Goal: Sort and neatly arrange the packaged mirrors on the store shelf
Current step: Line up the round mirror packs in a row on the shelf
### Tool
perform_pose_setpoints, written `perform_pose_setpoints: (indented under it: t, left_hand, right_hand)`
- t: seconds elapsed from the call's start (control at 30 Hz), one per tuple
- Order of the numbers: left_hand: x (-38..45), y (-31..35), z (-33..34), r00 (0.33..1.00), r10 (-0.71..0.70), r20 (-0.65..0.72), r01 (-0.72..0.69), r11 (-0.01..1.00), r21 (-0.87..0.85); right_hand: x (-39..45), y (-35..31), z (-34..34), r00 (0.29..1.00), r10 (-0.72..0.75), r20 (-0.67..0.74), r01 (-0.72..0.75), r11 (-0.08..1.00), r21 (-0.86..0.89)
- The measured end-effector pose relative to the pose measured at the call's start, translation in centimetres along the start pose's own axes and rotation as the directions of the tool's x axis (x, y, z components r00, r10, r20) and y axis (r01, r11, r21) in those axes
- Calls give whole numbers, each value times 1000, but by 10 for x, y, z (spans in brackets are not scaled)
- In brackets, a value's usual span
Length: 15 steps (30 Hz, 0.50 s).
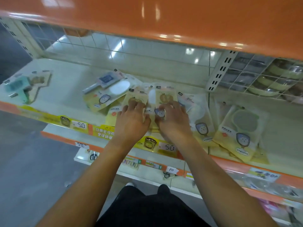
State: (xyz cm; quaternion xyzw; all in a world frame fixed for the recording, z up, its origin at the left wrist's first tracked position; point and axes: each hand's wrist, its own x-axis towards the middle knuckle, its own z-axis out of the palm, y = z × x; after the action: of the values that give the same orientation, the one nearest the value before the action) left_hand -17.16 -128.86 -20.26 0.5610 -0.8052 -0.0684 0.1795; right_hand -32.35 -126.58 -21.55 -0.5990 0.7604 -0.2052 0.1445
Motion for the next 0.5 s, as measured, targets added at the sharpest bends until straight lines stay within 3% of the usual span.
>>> perform_pose_setpoints:
  t: [0.13,0.3,0.5]
  left_hand:
    - [20,-16,2,997,76,29,-74,996,-52]
    - [46,-35,1,987,87,136,-63,984,-167]
    - [61,-56,0,967,178,180,-143,971,-191]
  right_hand:
    - [14,-6,4,997,80,-14,-80,997,-15]
    - [31,-18,12,983,176,-61,-178,983,-40]
    - [47,-30,23,948,293,-127,-301,953,-41]
